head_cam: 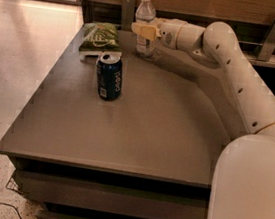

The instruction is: Pick blue plastic bottle

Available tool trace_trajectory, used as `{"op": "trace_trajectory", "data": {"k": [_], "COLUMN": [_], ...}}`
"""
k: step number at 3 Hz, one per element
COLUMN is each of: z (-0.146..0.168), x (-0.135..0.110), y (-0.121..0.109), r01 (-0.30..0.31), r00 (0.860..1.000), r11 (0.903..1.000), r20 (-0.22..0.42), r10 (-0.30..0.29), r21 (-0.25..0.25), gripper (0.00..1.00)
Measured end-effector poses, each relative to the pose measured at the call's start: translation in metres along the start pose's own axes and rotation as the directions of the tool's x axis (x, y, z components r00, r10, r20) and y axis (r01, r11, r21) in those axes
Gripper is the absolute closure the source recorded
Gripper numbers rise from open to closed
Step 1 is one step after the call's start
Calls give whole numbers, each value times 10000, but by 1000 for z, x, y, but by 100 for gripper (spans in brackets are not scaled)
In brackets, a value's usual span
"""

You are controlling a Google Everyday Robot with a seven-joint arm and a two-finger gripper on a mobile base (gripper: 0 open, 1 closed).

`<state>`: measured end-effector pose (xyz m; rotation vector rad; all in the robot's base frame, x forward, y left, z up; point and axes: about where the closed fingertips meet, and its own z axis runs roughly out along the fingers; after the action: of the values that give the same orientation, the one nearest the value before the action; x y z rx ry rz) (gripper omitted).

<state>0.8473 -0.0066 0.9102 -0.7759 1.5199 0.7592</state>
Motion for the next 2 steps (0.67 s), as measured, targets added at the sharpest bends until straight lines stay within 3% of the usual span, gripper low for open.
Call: {"op": "trace_trajectory", "data": {"k": [1,2], "z": [3,6], "x": [1,1], "y": [2,4], "r01": [-9,-17], "r00": [10000,10000], "r11": [10000,10000], "r20": [-3,-11], "r10": [9,17], "r21": [-44,-93], "gripper": [87,100]}}
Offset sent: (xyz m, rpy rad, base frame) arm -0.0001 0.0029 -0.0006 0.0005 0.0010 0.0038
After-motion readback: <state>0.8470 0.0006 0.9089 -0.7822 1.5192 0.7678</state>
